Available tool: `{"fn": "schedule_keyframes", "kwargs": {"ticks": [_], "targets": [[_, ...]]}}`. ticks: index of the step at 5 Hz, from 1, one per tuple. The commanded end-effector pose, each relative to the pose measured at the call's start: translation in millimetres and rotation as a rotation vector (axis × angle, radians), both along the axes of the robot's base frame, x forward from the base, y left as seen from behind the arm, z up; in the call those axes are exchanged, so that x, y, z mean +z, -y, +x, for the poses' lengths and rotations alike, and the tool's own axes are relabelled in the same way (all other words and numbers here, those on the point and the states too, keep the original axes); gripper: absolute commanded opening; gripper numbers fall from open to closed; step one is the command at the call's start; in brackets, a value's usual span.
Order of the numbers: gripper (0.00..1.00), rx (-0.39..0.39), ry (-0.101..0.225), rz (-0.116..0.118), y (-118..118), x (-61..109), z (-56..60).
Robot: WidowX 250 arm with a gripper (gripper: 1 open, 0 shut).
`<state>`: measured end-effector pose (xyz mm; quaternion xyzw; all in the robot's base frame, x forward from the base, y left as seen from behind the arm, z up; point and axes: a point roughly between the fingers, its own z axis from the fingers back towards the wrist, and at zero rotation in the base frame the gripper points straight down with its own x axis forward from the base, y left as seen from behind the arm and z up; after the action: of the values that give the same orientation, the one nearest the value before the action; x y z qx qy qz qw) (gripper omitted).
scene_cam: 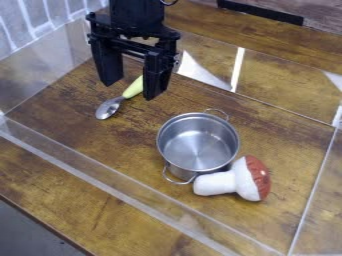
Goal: Move the green spoon to the left
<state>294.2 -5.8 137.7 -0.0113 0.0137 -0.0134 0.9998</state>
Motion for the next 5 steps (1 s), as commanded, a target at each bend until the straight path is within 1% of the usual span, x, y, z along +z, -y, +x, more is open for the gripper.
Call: {"fn": "schedule_keyframes", "kwargs": {"ticks": [1, 2, 3, 5], "targets": [[1.00, 0.020, 0.048, -0.003, -6.9, 12.0, 7.5], [1.00, 0.017, 0.049, -0.004, -5.6, 14.7, 9.0], [1.00, 0.016, 0.048, -0.004, -3.9, 13.6, 8.9], [1.00, 0.011, 0.037, -0.016, 1.2, 11.5, 4.2]]}}
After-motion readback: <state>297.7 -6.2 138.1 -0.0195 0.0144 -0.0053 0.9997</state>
